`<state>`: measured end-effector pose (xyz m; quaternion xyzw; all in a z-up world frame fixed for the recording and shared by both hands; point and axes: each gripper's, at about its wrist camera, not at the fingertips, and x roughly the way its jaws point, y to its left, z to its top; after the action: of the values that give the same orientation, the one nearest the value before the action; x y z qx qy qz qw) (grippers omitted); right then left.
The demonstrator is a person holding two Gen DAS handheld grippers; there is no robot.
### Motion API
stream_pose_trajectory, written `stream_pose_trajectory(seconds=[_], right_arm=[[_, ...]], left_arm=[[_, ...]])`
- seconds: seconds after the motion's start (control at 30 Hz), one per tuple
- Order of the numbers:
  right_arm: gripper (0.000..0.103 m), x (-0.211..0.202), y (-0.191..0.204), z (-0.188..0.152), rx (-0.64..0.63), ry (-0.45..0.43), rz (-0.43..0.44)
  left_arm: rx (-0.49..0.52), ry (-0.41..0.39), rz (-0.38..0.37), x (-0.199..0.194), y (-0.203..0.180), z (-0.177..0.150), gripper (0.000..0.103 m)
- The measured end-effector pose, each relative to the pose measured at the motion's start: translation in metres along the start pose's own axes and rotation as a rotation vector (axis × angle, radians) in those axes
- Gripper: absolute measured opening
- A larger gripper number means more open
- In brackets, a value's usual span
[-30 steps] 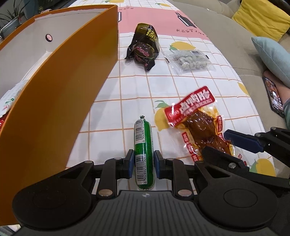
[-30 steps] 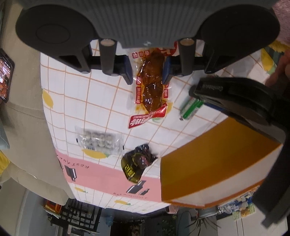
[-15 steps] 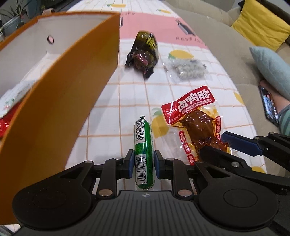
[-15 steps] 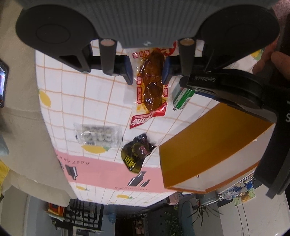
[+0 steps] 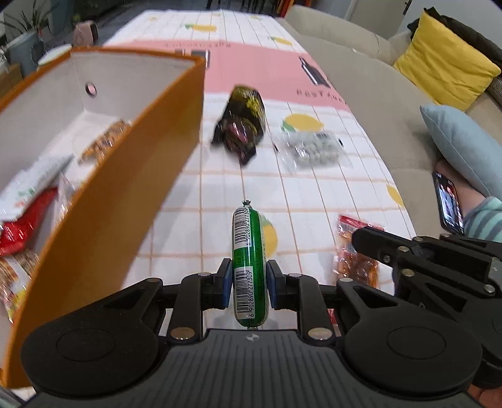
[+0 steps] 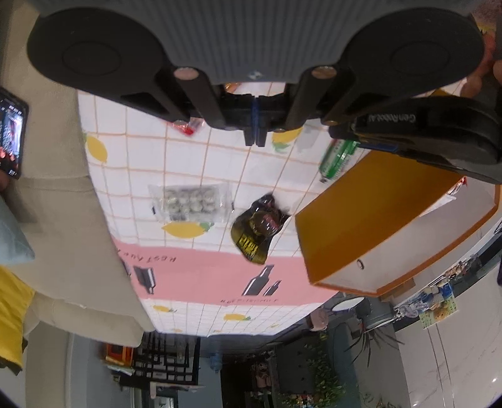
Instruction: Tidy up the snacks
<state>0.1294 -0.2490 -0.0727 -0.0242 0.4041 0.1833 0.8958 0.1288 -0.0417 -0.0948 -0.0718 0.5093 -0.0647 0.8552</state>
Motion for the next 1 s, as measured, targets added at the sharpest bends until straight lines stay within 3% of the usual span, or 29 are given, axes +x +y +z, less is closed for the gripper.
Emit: stream_pose_trajectory(seconds=[0.1, 0.2, 0.23, 0.27, 0.33, 0.4, 0.43, 0.47, 0.8, 1.0], right_arm=[[0.0, 0.0, -0.003, -0.006, -0.002, 0.032, -0.011], [0.003, 0.003, -0.022, -0.012, 0.077, 0.07, -0.048], [0.009, 0.005, -0.03, -0.014, 0.11, 0.08, -0.058], [0.025, 0.007, -0.034, -0.015, 0.133, 0.087, -0.063], [0.045, 0.009, -0.041, -0.018, 0.163, 0.095, -0.081], [0.054, 0.013, -0.042, -0.02, 0.169, 0.099, -0.093], [0.069, 0.015, -0.041, -0.021, 0.173, 0.104, -0.102], [0.076, 0.017, -0.042, -0.022, 0.181, 0.109, -0.113], [0.085, 0.053, -0.041, -0.03, 0.18, 0.197, -0.172], [0.089, 0.064, -0.025, -0.031, 0.068, 0.17, -0.189]], left_arm=[[0.003, 0.015, -0.004, 0.002, 0.0, -0.004, 0.024], [0.002, 0.023, -0.009, 0.003, 0.0, -0.005, 0.024], [0.002, 0.027, -0.011, 0.004, 0.0, -0.005, 0.024], [0.002, 0.03, -0.013, 0.005, 0.0, -0.005, 0.025], [0.001, 0.035, -0.013, 0.006, 0.001, -0.006, 0.025], [-0.004, 0.038, -0.015, 0.007, 0.002, -0.006, 0.025], [-0.007, 0.04, -0.015, 0.008, 0.003, -0.006, 0.025], [-0.011, 0.042, -0.016, 0.008, 0.004, -0.006, 0.025], [-0.03, 0.066, -0.022, 0.018, 0.01, -0.005, 0.025], [-0.041, 0.076, -0.016, 0.022, 0.013, -0.005, 0.025]])
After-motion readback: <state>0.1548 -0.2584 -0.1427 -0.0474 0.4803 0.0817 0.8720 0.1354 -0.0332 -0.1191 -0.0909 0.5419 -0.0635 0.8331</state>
